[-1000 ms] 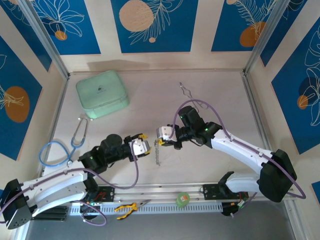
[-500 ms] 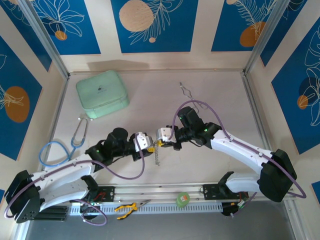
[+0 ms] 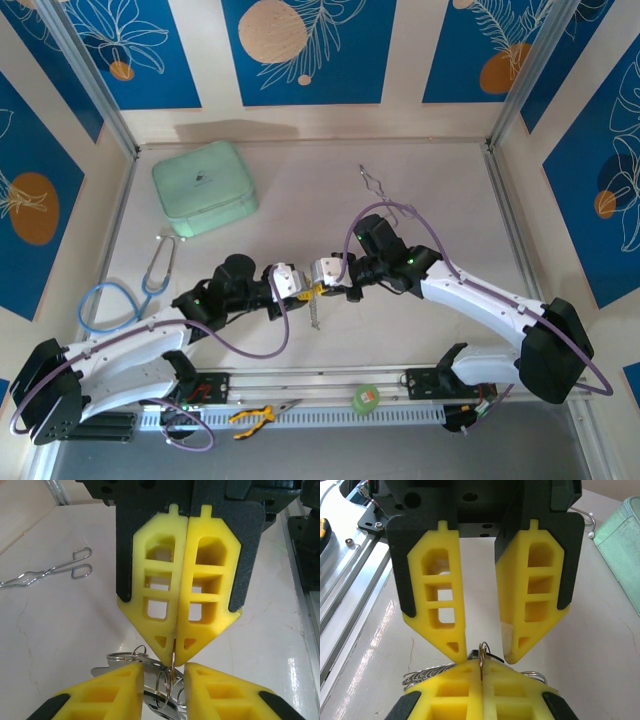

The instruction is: Put the keys on the keyring

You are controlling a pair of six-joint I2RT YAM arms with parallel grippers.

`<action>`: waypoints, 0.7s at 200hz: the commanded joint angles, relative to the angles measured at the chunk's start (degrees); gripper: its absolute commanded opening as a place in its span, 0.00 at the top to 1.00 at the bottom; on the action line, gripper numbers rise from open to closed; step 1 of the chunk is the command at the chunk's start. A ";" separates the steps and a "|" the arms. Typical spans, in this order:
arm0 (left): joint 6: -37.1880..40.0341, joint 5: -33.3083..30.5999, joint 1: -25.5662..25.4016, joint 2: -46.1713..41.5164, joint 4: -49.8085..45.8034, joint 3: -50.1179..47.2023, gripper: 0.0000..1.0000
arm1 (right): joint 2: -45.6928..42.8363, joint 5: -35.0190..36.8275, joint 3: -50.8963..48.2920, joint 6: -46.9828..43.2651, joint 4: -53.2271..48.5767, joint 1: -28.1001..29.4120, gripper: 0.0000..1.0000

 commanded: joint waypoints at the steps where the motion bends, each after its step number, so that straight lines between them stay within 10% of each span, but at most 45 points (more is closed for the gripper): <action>1: 0.26 2.37 0.51 0.17 1.67 0.67 0.75 | -0.82 -0.77 -0.01 -1.00 -0.85 0.47 1.00; 101: 0.35 3.26 0.48 0.38 1.40 0.95 1.00 | -1.62 0.35 -0.55 0.83 1.34 0.36 1.00; 122: -4.20 -2.24 0.41 0.06 1.12 1.13 1.00 | -3.81 -0.10 -1.93 5.67 5.22 -1.83 0.66; 140: -14.41 -8.37 0.37 -0.19 -1.24 2.46 1.00 | -6.46 0.18 -3.08 11.71 7.73 -4.83 0.60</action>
